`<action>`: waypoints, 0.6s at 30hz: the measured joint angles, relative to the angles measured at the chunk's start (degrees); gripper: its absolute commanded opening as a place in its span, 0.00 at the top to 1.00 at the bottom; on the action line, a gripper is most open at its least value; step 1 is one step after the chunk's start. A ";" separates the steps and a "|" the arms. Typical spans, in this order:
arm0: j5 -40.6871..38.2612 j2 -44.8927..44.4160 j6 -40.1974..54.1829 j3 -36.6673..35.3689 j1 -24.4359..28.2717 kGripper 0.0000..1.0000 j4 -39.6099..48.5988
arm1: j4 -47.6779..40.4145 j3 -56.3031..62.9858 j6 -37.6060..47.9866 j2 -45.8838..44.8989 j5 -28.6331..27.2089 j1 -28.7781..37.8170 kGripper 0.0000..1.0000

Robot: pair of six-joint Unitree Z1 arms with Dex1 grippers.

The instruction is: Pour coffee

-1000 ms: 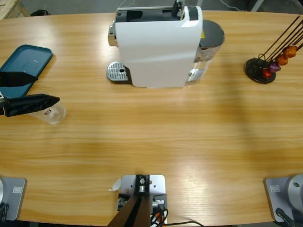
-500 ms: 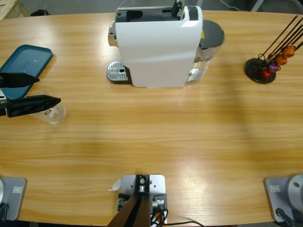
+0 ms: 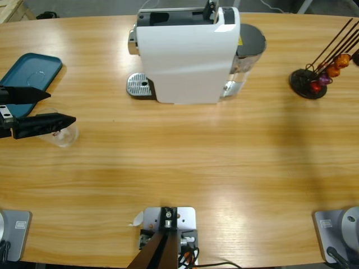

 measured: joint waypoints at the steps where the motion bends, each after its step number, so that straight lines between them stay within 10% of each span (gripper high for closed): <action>1: -0.03 0.00 0.00 0.00 0.00 0.01 0.00 | -1.47 1.31 0.00 -0.11 0.11 0.00 0.35; 18: -0.82 0.11 0.00 -0.02 0.00 0.01 0.00 | -18.30 7.09 -1.94 6.62 6.62 -3.54 0.35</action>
